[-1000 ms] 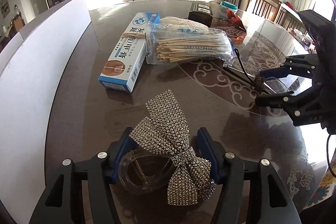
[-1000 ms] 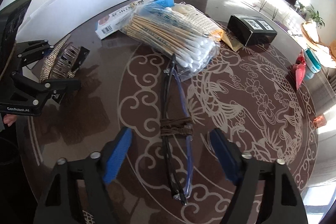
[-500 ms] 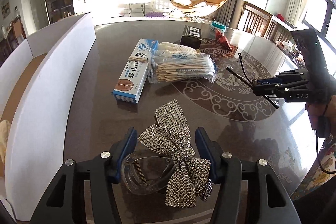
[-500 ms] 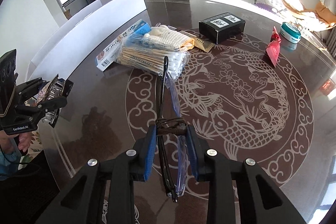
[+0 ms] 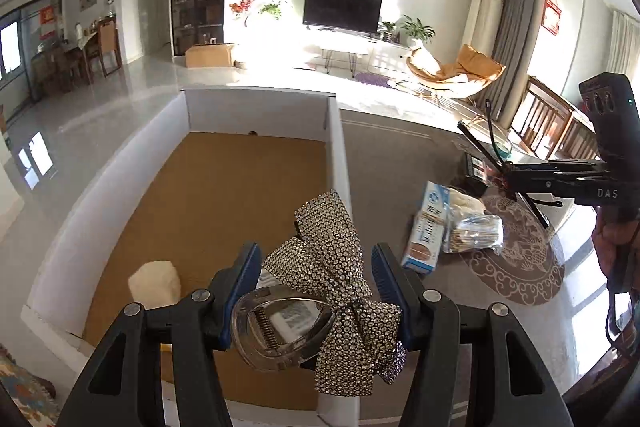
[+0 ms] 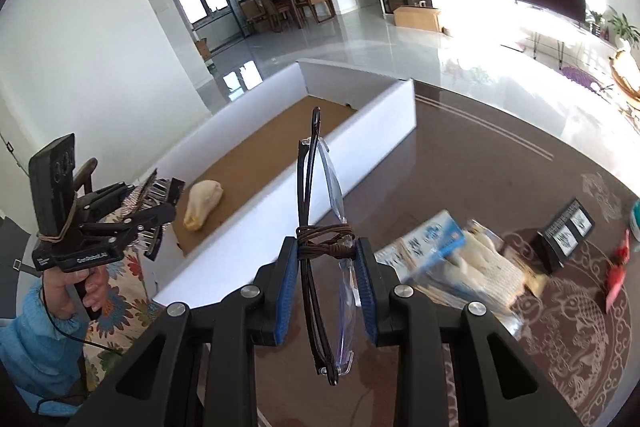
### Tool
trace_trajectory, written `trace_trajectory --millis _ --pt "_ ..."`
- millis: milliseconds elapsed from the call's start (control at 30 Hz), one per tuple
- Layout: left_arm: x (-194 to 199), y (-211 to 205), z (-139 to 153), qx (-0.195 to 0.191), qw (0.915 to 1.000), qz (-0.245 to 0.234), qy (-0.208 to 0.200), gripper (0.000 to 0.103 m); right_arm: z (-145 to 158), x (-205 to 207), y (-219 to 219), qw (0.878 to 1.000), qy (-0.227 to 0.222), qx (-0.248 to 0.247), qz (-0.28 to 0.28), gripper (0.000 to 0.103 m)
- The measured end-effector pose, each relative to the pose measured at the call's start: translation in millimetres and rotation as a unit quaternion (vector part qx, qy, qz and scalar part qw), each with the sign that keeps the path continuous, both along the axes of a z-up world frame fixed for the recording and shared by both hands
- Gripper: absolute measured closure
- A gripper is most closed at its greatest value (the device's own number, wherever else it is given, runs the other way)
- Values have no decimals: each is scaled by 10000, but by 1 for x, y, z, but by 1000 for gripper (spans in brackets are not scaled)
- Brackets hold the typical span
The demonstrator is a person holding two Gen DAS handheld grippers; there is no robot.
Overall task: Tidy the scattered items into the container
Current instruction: 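Carry the bow clip left and glasses right over the box and open both grippers, then return both grippers from the box back over the table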
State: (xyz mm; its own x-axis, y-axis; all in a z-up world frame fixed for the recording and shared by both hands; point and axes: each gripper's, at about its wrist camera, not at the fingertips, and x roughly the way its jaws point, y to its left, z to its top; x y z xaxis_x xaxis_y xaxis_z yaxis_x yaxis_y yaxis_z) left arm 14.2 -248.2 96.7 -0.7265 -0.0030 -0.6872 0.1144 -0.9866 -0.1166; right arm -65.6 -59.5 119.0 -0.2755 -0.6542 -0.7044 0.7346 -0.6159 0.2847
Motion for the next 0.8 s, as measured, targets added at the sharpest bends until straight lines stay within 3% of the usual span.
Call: trace_trajectory --millis 100,233,400,533,600,633,667,800 --pt "-10 -42 -10 2 9988 467 -173 46 8 -7 -64 9986 -266 -272 379 74" --pt "-22 -68 -34 52 9963 734 -448 46 5 -18 -137 9963 -513 -161 676 74" --pt "-35 -68 -59 2 9950 748 -657 46 -12 -27 -198 9967 -356 207 705 74" --pt "-45 -70 -69 -102 9916 916 -905 44 -34 -21 -220 9967 -144 429 674 70" --pt "-48 -70 -69 -138 9914 936 -903 37 -43 -20 -225 9967 -126 534 604 52" --pt "-49 -70 -67 -175 9915 940 -882 29 -47 -22 -223 9970 -134 513 571 35" --pt "-48 -70 -67 -217 9914 955 -863 23 -47 -21 -221 9975 -107 431 553 28" --pt "-41 -65 -60 -255 9917 1013 -751 21 -47 -24 -196 9980 26 279 559 25"
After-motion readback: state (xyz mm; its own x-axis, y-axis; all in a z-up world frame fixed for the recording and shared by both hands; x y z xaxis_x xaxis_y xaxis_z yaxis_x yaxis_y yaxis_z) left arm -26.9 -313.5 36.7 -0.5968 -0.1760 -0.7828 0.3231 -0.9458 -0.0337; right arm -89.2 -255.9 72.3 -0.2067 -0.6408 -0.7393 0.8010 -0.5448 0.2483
